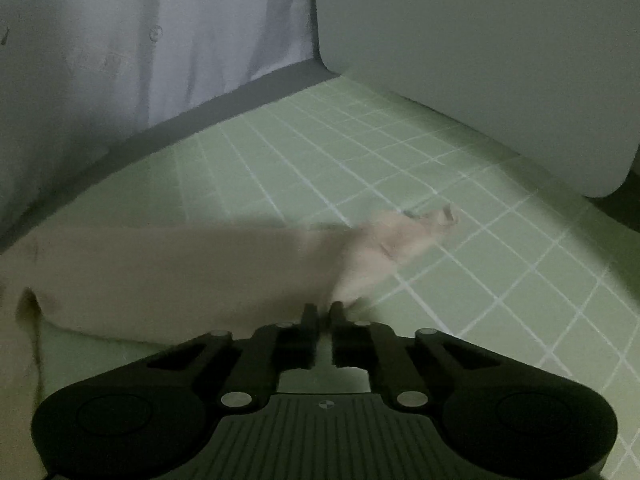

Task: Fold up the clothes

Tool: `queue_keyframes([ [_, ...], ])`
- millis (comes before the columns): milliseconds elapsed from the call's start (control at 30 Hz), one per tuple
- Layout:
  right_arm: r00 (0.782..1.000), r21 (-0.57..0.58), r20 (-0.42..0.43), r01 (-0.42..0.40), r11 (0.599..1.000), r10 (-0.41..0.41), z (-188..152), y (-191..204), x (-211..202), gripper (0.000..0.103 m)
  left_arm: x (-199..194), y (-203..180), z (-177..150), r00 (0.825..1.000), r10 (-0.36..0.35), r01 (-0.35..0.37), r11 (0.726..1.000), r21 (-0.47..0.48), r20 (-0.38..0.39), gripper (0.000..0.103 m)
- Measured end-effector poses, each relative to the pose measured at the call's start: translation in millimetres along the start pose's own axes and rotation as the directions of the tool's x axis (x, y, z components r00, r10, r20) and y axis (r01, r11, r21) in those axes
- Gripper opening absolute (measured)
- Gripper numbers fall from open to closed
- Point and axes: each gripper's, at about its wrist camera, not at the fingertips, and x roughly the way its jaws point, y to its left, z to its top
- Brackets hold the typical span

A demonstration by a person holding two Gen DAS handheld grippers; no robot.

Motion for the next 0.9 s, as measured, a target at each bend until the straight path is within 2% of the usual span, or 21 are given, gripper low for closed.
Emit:
queue_keyframes([
  [33,0.998,0.012,0.010,-0.057,0.998,0.056,1,3,-6,0.005,0,-4,0,1.000,0.015,-0.015,1.000,0.010,0.000,0.081],
  [100,0.981,0.007,0.020,-0.193,0.981,0.193,2,17,-24,0.005,-1,-11,1,1.000,0.029,-0.029,0.999,0.030,0.005,0.081],
  [167,0.947,-0.038,0.022,-0.319,0.947,0.320,1,35,-41,0.005,-4,-23,3,1.000,0.013,-0.015,0.998,0.063,0.018,0.081],
  [200,0.935,-0.058,0.020,-0.353,0.934,0.355,1,41,-47,0.005,-5,-30,4,1.000,-0.005,0.003,0.997,0.074,0.021,0.081],
  [333,0.834,-0.232,-0.058,-0.545,0.805,0.548,-11,90,-73,0.005,-8,-68,19,0.993,-0.116,0.110,0.986,0.129,0.035,0.084],
  [367,0.815,-0.270,-0.083,-0.573,0.774,0.574,-15,101,-77,0.005,-6,-80,24,0.988,-0.153,0.146,0.978,0.152,0.034,0.086],
  [400,0.804,-0.291,-0.102,-0.587,0.756,0.586,-19,107,-79,0.005,-4,-90,29,0.984,-0.177,0.169,0.971,0.170,0.030,0.087],
  [433,0.783,-0.329,-0.145,-0.615,0.717,0.605,-26,119,-81,0.005,-2,-97,33,0.981,-0.194,0.187,0.965,0.185,0.025,0.087],
  [467,0.771,-0.364,-0.175,-0.628,0.687,0.612,-33,130,-83,0.005,2,-103,36,0.979,-0.202,0.194,0.962,0.193,0.022,0.087],
  [567,0.762,-0.437,-0.242,-0.639,0.634,0.601,-50,149,-84,0.005,14,-117,43,0.980,-0.198,0.192,0.957,0.216,0.005,0.088],
  [700,0.775,-0.558,-0.287,-0.613,0.559,0.563,-70,168,-89,0.006,29,-137,46,0.986,-0.163,0.165,0.943,0.290,-0.030,0.088],
  [767,0.773,-0.580,-0.303,-0.614,0.536,0.557,-75,173,-90,0.006,37,-146,44,0.993,-0.114,0.122,0.930,0.348,-0.042,0.088],
  [900,0.768,-0.588,-0.311,-0.619,0.521,0.561,-75,175,-90,0.005,52,-151,40,1.000,-0.003,0.007,0.916,0.402,-0.009,0.085],
])
